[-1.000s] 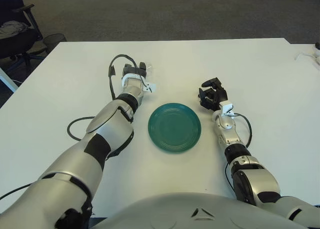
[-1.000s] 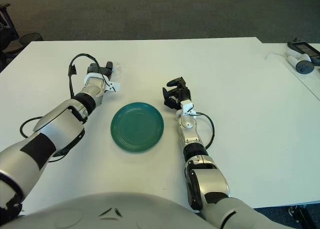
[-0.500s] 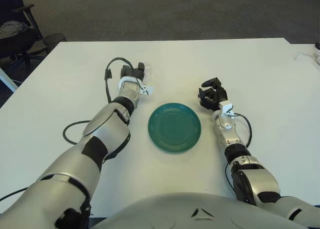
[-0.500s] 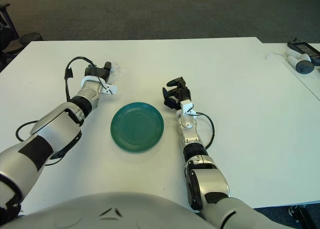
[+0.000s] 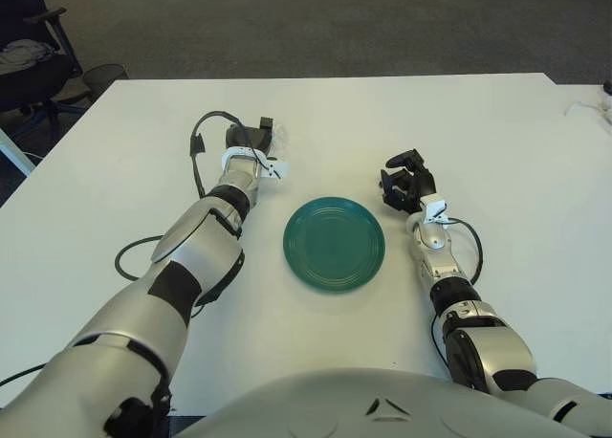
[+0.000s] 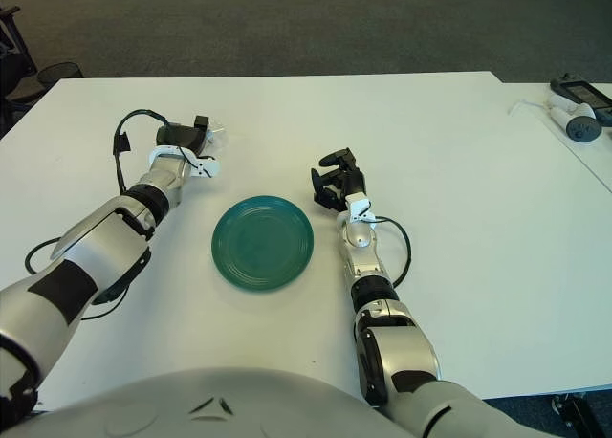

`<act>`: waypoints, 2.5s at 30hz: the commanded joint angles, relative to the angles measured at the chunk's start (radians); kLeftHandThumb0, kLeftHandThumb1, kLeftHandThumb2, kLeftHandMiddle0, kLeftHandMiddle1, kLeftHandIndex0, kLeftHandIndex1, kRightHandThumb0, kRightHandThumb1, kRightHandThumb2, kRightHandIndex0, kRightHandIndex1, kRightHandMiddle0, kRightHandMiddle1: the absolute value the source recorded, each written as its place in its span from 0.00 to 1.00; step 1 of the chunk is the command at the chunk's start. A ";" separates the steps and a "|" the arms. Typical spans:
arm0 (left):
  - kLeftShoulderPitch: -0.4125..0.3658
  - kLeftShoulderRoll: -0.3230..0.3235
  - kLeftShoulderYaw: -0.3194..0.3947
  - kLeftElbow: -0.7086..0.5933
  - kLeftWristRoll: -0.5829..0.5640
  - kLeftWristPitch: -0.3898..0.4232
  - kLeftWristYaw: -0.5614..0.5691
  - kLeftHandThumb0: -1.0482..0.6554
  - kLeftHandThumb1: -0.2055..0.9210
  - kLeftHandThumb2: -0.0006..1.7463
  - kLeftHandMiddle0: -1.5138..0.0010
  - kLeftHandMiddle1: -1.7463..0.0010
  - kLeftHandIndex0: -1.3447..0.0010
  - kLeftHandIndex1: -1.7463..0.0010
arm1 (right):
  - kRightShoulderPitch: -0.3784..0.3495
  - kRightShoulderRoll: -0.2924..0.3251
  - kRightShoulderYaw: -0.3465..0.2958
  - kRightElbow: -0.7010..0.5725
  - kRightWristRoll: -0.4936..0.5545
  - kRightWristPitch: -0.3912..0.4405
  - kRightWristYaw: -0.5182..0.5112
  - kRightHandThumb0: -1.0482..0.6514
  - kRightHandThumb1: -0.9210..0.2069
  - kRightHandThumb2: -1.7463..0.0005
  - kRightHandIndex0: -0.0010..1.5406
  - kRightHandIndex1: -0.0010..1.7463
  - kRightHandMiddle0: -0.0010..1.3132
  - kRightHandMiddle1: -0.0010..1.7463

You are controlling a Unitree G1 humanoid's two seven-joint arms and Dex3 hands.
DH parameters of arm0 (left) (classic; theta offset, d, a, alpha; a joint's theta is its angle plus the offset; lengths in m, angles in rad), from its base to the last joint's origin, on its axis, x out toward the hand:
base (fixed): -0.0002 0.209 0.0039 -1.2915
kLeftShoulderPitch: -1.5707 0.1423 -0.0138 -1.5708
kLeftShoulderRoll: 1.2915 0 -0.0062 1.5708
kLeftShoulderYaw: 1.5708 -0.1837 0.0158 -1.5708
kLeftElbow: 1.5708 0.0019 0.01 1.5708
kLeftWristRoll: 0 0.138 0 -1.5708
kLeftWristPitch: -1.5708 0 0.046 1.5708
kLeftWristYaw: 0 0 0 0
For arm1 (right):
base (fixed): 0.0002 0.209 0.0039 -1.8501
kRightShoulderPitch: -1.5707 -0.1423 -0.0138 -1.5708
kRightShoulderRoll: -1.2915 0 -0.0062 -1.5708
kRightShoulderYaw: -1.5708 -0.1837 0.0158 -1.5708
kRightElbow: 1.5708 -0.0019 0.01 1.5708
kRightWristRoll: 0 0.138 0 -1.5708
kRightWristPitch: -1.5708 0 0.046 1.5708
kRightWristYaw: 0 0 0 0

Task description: Put the bottle into the plate.

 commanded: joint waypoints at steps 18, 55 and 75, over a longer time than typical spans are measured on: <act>0.149 -0.030 0.019 0.039 -0.008 -0.043 0.001 0.36 0.62 0.53 0.69 0.30 0.54 0.12 | 0.195 0.007 0.016 -0.009 0.002 0.184 0.012 0.61 0.27 0.51 0.33 0.86 0.22 0.97; 0.159 -0.009 0.059 0.035 -0.020 -0.074 0.073 0.36 0.63 0.54 0.69 0.04 0.56 0.11 | 0.193 0.006 0.006 0.008 0.010 0.180 0.018 0.61 0.28 0.51 0.33 0.85 0.23 0.97; 0.151 0.001 0.011 0.042 0.016 -0.111 -0.081 0.37 0.66 0.51 0.70 0.28 0.57 0.11 | 0.203 0.005 0.005 -0.023 0.015 0.192 0.034 0.61 0.28 0.51 0.33 0.86 0.23 0.97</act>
